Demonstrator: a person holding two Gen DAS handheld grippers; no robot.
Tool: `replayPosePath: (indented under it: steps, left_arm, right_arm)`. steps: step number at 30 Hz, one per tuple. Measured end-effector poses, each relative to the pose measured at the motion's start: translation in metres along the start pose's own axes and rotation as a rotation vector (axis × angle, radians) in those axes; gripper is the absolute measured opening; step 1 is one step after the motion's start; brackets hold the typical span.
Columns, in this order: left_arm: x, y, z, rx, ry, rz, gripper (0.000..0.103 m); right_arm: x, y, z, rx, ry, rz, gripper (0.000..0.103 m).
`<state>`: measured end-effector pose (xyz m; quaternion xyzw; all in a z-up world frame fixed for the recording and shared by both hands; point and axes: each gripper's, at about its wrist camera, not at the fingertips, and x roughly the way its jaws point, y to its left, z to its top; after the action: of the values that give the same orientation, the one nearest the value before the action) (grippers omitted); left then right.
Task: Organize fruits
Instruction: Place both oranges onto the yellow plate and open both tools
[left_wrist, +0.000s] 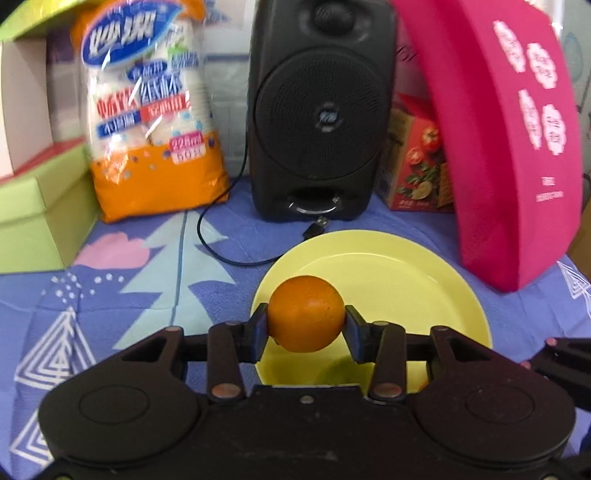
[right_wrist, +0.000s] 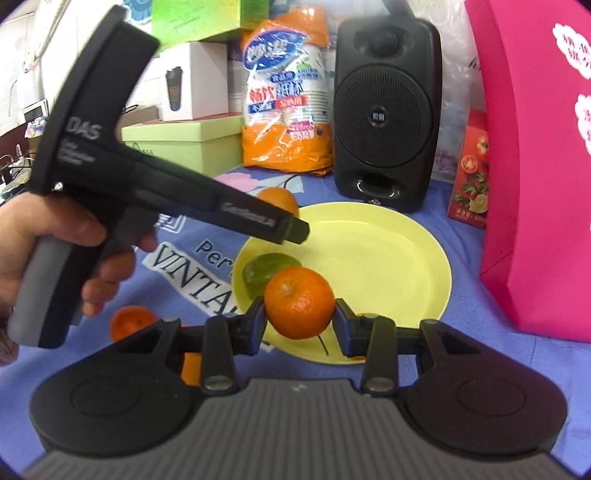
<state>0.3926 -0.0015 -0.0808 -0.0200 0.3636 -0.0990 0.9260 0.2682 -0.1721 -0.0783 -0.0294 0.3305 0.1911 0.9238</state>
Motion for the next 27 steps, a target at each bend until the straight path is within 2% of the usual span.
replayPosePath:
  steps: [1,3,4,5,13,22,25,27]
  left_arm:
    - [0.003,0.001,0.0,-0.014,0.0,0.002,0.056]
    - [0.0,0.004,0.001,-0.04,-0.018,-0.001,0.068]
    - [-0.004,0.005,0.001,-0.04,-0.033,0.002,0.069]
    - [-0.008,0.005,0.0,-0.031,-0.042,0.006,0.069]
    - [-0.078,0.013,-0.027,0.013,-0.114,0.043,0.069]
    - [-0.161,0.037,-0.1,-0.076,-0.157,0.044,0.069]
    - [-0.177,0.034,-0.128,-0.099,-0.139,0.02,0.069]
    - [-0.183,0.021,-0.144,-0.068,-0.13,-0.005,0.069]
  right_arm:
    - [0.001,0.0,0.0,0.003,-0.007,0.0,0.038]
    - [0.0,-0.001,0.001,0.006,-0.023,-0.008,0.04]
    - [-0.001,-0.001,0.002,0.007,-0.024,-0.01,0.046]
    - [-0.002,-0.001,0.002,0.007,-0.028,-0.012,0.047]
    - [-0.042,-0.001,-0.007,0.007,-0.078,-0.023,0.047]
    - [-0.105,0.015,-0.059,0.017,-0.083,-0.005,0.047]
    - [-0.118,0.024,-0.079,0.009,-0.061,0.016,0.047]
    - [-0.12,0.032,-0.091,-0.015,-0.03,0.013,0.047]
